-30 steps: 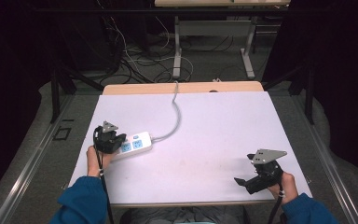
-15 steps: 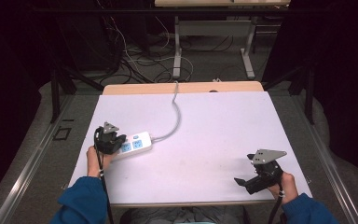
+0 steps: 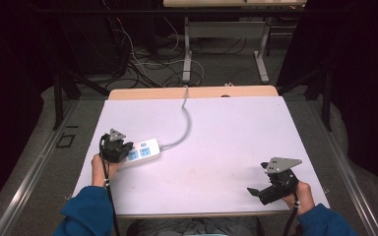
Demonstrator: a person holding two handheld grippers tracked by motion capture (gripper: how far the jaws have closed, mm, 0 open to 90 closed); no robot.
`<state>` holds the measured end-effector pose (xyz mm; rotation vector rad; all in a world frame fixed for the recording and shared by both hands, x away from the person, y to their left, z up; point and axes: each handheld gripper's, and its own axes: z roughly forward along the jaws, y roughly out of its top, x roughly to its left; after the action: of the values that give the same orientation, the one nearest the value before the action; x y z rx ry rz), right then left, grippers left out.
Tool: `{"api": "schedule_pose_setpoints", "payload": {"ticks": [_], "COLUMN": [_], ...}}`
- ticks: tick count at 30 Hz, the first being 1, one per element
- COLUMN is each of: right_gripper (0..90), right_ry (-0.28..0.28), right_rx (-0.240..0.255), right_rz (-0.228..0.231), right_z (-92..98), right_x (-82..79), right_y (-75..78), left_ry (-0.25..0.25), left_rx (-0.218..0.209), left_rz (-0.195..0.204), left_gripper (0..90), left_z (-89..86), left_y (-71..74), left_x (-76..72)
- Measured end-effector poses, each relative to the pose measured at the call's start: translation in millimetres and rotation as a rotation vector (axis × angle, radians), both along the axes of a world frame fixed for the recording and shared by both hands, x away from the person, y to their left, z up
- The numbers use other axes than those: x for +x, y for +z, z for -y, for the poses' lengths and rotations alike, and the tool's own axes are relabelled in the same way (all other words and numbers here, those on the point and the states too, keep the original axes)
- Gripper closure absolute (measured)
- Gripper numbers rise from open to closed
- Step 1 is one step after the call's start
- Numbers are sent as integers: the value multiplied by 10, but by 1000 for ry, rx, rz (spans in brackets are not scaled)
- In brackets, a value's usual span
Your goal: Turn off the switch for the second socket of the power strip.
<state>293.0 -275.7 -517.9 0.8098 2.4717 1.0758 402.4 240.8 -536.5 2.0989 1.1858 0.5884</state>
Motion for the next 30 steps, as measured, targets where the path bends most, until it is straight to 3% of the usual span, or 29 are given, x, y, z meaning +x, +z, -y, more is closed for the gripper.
{"api": "schedule_pose_setpoints", "payload": {"ticks": [8,20,30], "right_gripper": [9,9,10], "right_ry": [0,12,5], "right_rx": [0,-16,-13], "right_rz": [-4,-16,-12], "right_z": [-4,0,-5], "right_x": [-1,-1,-1], "right_y": [-2,4,0], "left_ry": [2,6,0], "left_rx": [14,-11,-8], "left_rz": [17,16,9], "left_gripper": [900,900,900], "left_z": [17,-9,-11], "left_y": [-7,-19,-17], "left_x": [-5,-12,-16]}}
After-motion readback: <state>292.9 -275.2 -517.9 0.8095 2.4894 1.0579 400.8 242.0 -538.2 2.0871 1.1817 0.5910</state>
